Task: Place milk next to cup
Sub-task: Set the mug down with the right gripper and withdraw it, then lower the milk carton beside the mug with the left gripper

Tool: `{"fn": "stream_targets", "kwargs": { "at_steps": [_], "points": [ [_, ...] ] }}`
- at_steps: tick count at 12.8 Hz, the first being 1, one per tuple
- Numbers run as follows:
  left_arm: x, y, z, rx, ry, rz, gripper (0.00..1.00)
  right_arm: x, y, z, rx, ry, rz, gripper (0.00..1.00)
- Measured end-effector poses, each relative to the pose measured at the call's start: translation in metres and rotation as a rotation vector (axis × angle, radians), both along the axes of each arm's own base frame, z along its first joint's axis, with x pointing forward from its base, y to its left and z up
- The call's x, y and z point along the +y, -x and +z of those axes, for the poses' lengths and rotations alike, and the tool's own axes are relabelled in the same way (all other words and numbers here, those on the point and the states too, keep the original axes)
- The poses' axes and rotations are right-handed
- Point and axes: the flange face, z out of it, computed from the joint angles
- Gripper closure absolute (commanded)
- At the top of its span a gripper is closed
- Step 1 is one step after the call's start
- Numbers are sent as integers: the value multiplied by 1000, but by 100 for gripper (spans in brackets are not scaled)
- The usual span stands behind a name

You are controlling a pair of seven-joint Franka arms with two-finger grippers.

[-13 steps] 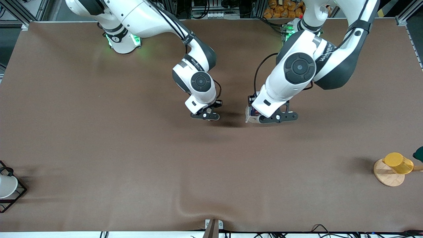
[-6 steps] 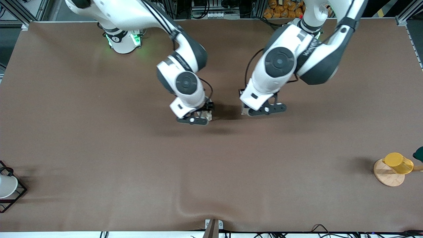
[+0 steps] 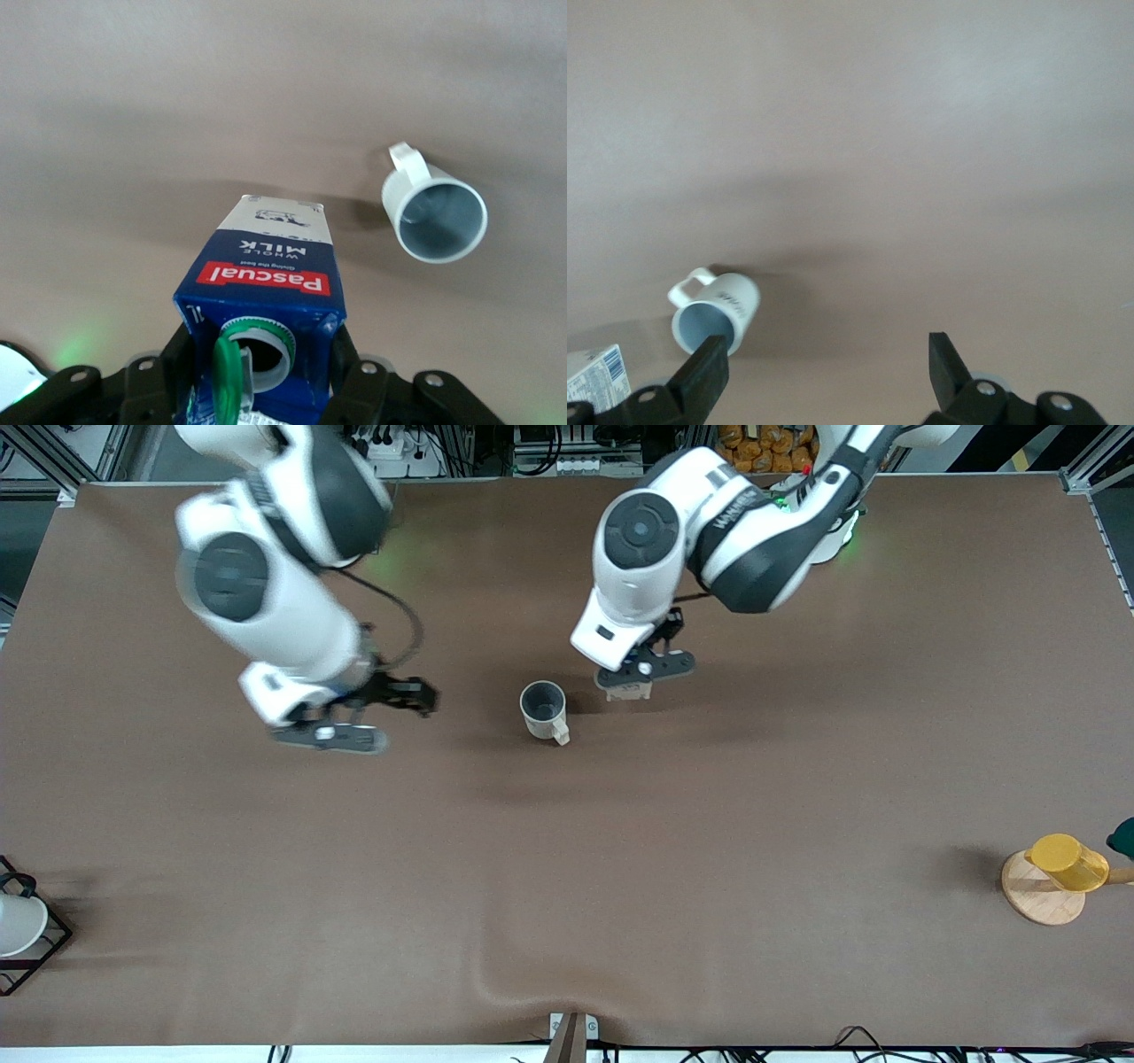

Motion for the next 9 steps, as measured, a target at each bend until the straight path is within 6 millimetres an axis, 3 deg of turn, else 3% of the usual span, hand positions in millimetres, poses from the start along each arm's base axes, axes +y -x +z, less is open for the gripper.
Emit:
{"fn": "stream_targets", "kwargs": {
  "at_steps": [2, 3, 6, 9],
  "points": [
    [-29, 24, -6, 2, 15, 23, 38, -72, -9, 29, -25, -5, -47, 0],
    [-41, 34, -11, 5, 19, 34, 38, -97, -8, 42, -33, -4, -71, 0],
    [-70, 56, -31, 6, 31, 63, 38, -157, 7, 78, -47, 16, -82, 0],
    [-92, 71, -57, 12, 44, 84, 39, -220, 18, 98, -63, 23, -106, 0]
  ]
}}
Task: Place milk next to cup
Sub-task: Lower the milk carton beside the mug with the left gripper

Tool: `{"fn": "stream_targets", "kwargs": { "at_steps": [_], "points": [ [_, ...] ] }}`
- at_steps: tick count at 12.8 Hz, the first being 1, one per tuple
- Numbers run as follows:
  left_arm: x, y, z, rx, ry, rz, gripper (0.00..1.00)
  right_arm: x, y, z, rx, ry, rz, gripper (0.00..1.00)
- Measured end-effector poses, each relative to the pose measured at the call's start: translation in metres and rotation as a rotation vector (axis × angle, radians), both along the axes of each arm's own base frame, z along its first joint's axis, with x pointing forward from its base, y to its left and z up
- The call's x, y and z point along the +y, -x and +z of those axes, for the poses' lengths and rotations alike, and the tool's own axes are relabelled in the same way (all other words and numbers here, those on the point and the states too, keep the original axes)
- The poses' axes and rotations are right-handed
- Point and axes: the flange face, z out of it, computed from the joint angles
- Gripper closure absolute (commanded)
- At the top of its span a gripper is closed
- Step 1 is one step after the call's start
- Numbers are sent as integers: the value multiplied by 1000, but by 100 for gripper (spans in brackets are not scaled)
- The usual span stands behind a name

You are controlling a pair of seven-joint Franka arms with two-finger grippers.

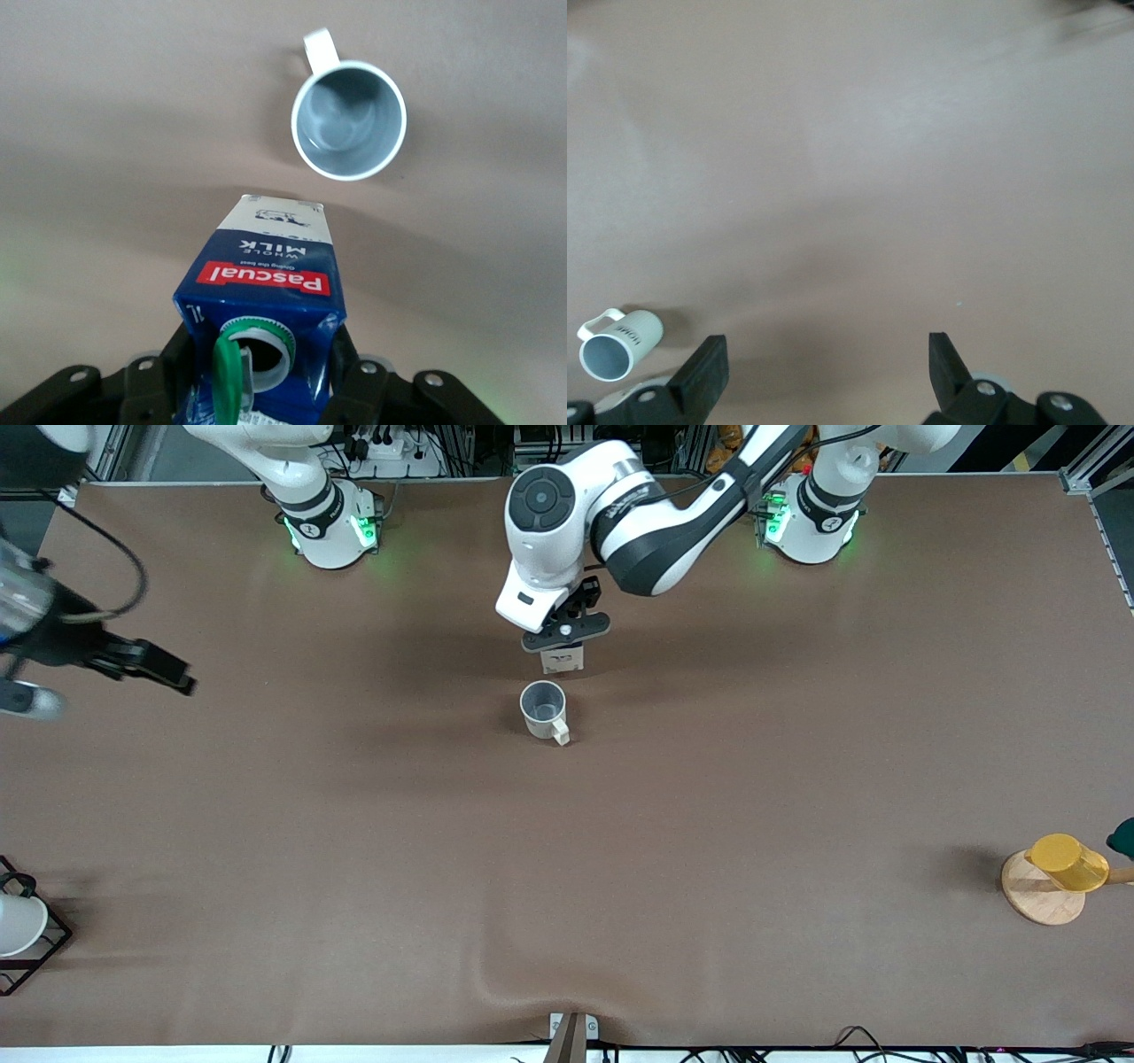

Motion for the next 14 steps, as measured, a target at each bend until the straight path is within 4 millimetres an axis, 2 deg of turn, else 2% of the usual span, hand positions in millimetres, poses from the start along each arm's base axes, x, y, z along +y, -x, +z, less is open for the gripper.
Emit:
{"fn": "stream_targets", "kwargs": {
  "at_steps": [3, 5, 7, 11, 14],
  "points": [
    [-6, 1, -19, -16, 1, -11, 39, -63, 8, 5, -10, -1, 61, 0],
    [-8, 0, -24, -56, -8, -45, 39, -86, 14, 9, -10, 14, 136, 0],
    [-13, 3, -29, -79, -16, -69, 39, -87, 17, 10, 0, 28, 165, 0],
    [-21, 11, -37, -83, -6, -87, 39, -75, 22, 25, 2, 30, 186, 0],
    [-25, 10, -42, -96, 9, -93, 39, -70, 22, 28, -1, 31, 195, 0]
  ]
}}
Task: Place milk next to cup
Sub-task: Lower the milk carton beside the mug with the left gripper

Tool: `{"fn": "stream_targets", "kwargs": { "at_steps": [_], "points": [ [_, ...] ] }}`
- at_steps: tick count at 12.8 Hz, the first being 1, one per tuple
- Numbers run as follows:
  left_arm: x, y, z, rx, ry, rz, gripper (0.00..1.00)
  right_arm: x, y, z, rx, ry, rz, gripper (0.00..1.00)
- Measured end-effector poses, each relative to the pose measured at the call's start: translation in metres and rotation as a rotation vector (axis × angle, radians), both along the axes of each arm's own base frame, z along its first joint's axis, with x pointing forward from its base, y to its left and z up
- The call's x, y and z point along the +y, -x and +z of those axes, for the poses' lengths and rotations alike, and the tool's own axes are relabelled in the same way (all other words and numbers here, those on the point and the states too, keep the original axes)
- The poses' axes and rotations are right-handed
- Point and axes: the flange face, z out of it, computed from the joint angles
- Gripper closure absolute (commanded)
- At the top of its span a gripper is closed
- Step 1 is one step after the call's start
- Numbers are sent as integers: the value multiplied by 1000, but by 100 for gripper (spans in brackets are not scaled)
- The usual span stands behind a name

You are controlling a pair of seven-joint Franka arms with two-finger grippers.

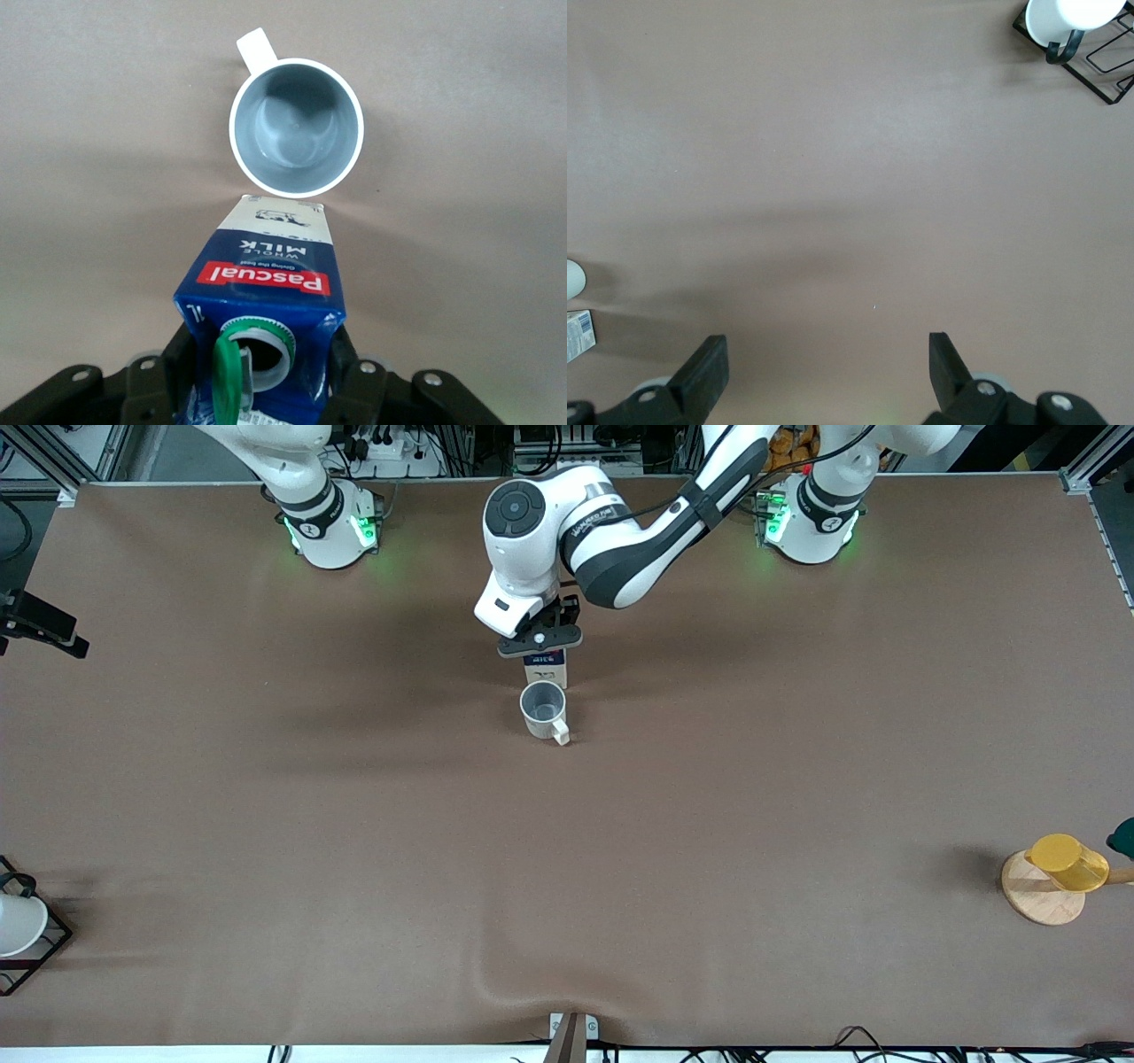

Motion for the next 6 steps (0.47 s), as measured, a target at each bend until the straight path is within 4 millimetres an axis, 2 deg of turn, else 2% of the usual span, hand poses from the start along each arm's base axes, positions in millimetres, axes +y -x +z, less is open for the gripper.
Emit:
{"fn": "stream_targets", "kwargs": {
  "at_steps": [6],
  "points": [
    [0, -2, -4, -23, -5, -26, 36, 2, 0, 1, -3, 0, 4, 0]
  ]
}}
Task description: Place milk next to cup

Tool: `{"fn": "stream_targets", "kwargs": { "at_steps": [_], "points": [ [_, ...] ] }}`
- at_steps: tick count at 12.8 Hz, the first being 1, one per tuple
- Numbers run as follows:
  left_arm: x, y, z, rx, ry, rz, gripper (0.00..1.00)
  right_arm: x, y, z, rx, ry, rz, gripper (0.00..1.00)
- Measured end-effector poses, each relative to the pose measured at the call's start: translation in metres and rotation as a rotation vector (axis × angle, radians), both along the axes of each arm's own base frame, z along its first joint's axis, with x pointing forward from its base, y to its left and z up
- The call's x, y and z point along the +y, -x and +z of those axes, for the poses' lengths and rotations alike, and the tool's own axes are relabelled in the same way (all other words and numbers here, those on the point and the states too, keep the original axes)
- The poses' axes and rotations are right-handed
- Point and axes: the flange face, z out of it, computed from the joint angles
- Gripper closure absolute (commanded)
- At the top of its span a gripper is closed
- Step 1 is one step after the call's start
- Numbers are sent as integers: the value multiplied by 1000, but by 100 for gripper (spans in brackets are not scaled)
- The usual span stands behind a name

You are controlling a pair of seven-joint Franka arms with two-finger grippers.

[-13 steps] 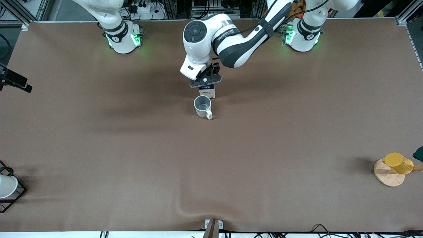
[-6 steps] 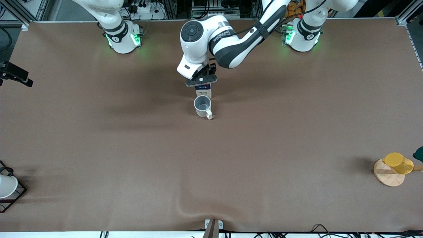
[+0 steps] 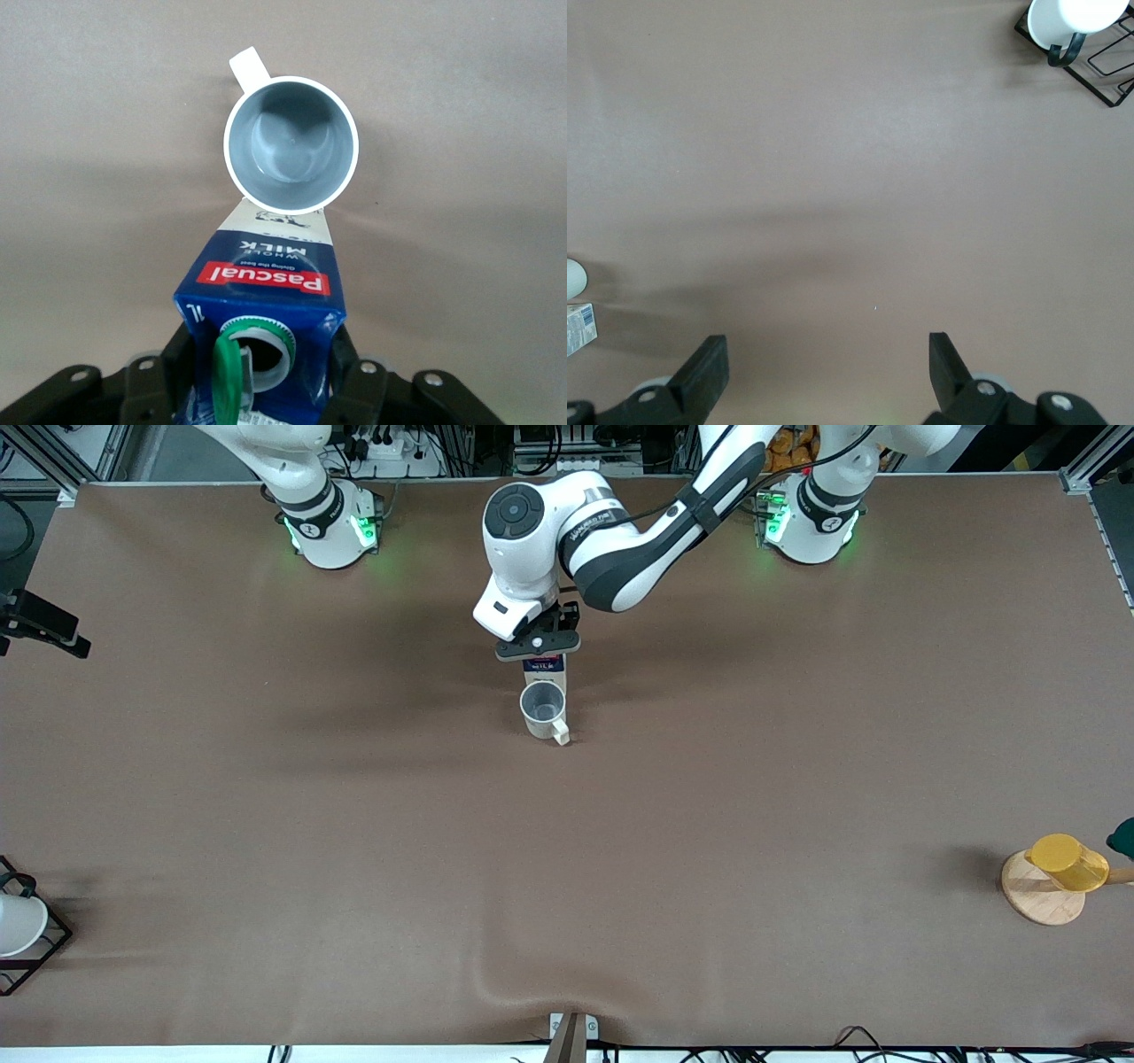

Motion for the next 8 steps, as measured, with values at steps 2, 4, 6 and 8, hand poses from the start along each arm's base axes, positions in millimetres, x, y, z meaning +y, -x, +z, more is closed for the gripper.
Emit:
{"fn": "stream_targets", "kwargs": {
  "at_steps": [2, 4, 6, 8],
  "points": [
    [0, 0, -1, -9, -4, -7, 17, 0, 0, 0, -1, 0, 1, 0],
    [0, -1, -2, -18, -10, -14, 0, 0, 0, 1, -3, 0, 0, 0],
    [0, -1, -8, -15, -17, -16, 0, 0, 0, 2, -5, 1, 0, 0],
    [-1, -2, -7, -19, -9, -15, 0, 1, 0, 3, -2, 0, 1, 0]
  ]
}}
